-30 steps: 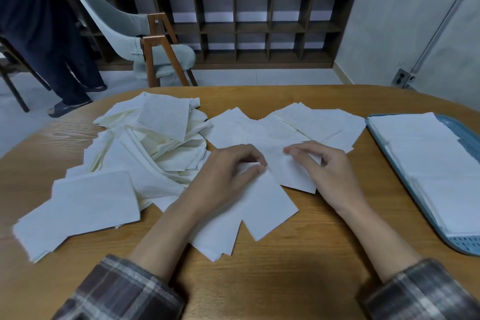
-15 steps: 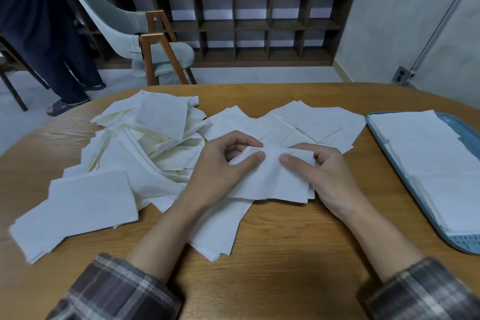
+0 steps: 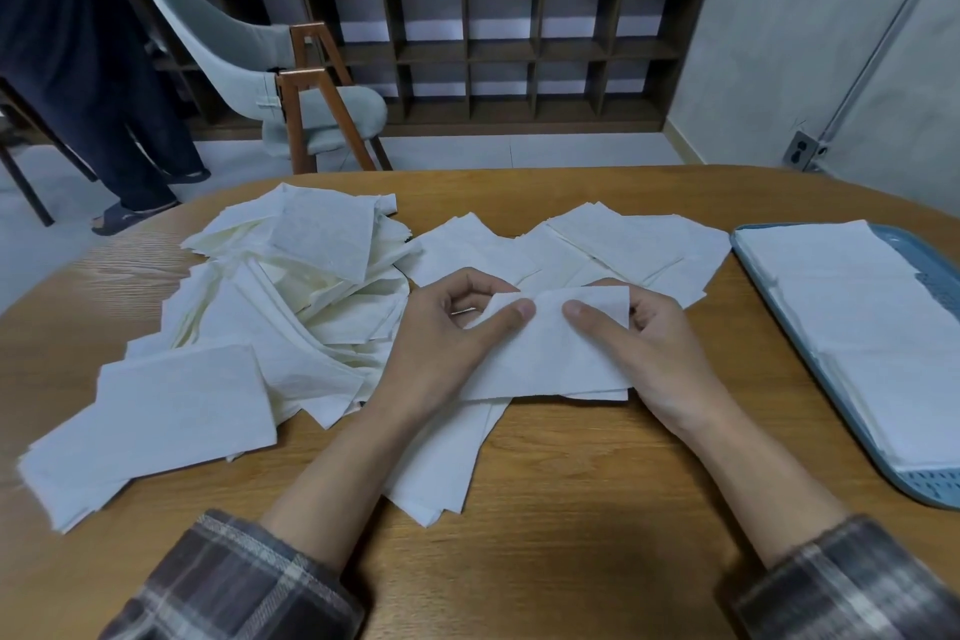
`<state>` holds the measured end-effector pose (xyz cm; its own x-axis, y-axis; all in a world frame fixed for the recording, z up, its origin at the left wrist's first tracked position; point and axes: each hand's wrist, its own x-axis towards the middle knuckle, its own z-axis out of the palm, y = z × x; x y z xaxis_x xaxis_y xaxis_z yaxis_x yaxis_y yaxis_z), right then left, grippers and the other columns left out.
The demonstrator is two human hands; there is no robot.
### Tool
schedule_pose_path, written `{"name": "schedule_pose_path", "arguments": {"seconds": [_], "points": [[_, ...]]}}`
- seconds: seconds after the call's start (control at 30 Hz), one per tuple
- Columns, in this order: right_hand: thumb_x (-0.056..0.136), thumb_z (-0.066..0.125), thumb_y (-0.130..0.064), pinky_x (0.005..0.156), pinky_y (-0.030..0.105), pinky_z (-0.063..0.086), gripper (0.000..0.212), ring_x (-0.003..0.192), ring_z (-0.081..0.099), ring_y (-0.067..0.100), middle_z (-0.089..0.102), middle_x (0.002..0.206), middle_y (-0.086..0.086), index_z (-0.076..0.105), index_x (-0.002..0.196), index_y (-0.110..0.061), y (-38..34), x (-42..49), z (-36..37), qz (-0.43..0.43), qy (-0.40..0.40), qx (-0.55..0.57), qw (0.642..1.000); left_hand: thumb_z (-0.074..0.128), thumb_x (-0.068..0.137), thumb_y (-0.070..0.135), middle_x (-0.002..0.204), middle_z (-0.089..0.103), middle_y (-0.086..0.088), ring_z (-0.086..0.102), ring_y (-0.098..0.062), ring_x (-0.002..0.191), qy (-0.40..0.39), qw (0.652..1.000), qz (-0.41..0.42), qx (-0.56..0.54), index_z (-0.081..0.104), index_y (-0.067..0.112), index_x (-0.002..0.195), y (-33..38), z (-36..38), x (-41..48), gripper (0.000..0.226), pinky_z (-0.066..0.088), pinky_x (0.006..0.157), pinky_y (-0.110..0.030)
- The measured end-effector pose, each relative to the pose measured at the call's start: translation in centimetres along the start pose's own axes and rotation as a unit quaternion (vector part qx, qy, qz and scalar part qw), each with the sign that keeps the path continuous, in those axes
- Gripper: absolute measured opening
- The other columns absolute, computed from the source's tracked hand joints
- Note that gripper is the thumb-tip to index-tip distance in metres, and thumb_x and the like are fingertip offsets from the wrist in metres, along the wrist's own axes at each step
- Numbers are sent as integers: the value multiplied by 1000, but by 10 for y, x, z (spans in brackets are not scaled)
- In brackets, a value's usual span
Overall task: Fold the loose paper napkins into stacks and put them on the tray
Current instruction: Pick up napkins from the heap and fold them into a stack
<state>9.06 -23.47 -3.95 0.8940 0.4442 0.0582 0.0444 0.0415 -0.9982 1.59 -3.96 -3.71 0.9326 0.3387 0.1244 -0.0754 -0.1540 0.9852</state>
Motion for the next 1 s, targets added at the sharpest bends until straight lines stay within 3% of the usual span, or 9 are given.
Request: {"name": "schedule_pose_path", "arguments": {"seconds": [0.13,0.2,0.27,0.37,0.43,0.57,0.67,0.87,1.0], "points": [[88,79,-23,84,36,56,18,97,75,22,80,103,11,80,101,-10,0,0,-3,7,-5,21,1000,86,87,28,116,74,11,66,3,103,26,998,20,53,78,18,84,2,-3,2,14,46,80,-18],[84,83,-22,80,31,57,12,94,75,21,79,100,9,81,93,-15,0,1,-5,15,-18,51,998,85,89,31,126,71,16,64,-1,119,-6,998,22,50,78,17,86,3,-6,3,16,51,91,-29],[83,76,-23,78,30,57,14,94,74,22,78,100,11,81,92,-13,0,2,-6,22,-22,79,996,83,91,28,116,77,11,71,-9,110,-50,998,20,33,77,9,90,7,-9,2,20,54,93,-47],[83,81,-18,79,30,61,16,97,77,23,80,104,11,80,97,-11,-1,2,-9,28,-22,89,995,83,90,23,87,77,9,58,-8,63,-46,998,33,23,76,7,87,12,-9,-1,18,46,61,-22],[88,78,-18,84,34,59,15,101,77,26,80,106,12,80,100,-10,-2,2,-9,21,-9,58,998,84,88,23,73,71,12,39,-5,51,-22,999,39,28,78,6,86,13,-8,-2,18,31,52,-15],[94,73,-13,81,32,59,13,97,77,23,80,103,11,78,102,-4,-2,1,-10,13,6,11,1000,87,85,22,51,55,18,39,-4,46,15,999,30,41,80,4,81,12,-8,-1,20,29,50,-11],[93,75,-12,91,43,59,16,101,77,27,81,104,12,78,104,-1,-2,1,-10,22,15,6,1000,89,84,25,51,54,15,42,-4,48,23,999,20,37,79,6,79,9,-7,-1,22,31,51,-12],[90,80,-11,101,58,56,18,104,76,34,80,106,15,78,104,-1,-3,1,-10,39,14,2,999,88,85,31,68,61,-34,49,-23,61,11,1000,-2,27,78,10,79,10,-9,-2,24,35,54,-24],[86,83,-11,96,54,57,19,103,74,40,79,104,18,76,100,1,-2,2,-13,40,17,-5,999,86,87,31,60,62,-14,48,-20,56,-2,999,-13,39,77,10,79,9,-11,0,25,35,53,-23]]}}
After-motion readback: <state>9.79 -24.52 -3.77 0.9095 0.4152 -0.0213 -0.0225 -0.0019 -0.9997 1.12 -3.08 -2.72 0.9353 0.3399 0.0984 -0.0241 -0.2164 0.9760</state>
